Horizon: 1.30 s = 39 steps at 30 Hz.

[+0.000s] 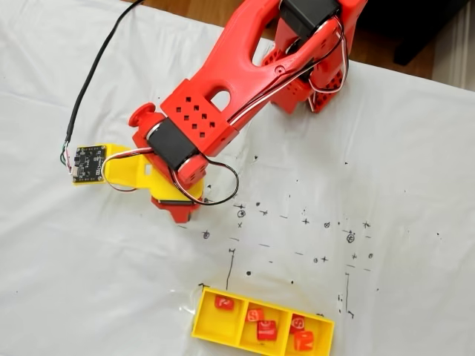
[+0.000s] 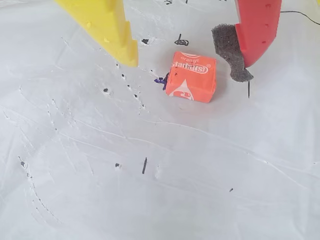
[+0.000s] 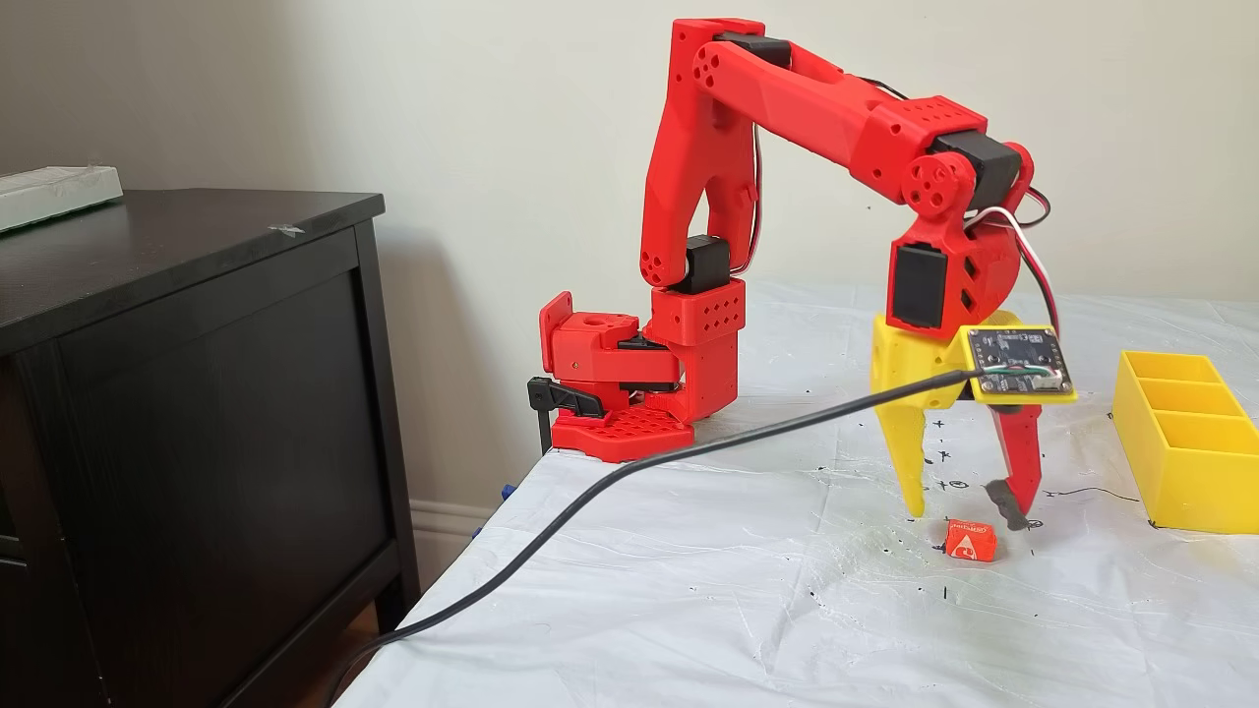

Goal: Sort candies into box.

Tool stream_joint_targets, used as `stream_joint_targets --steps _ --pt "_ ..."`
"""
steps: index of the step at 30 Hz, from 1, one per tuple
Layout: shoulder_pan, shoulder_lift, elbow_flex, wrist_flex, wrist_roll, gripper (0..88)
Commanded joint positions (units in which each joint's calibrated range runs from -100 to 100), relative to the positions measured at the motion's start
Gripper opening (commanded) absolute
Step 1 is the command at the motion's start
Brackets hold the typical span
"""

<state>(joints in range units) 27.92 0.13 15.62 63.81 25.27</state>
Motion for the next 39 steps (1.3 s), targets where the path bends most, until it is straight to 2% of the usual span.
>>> stream_joint_targets --steps 1,39 --pt "-0.11 -0.72 -4.47 -0.41 -0.34 27.4" --pt "-3.28 5.13 -5.02 -4.01 -1.22 23.1"
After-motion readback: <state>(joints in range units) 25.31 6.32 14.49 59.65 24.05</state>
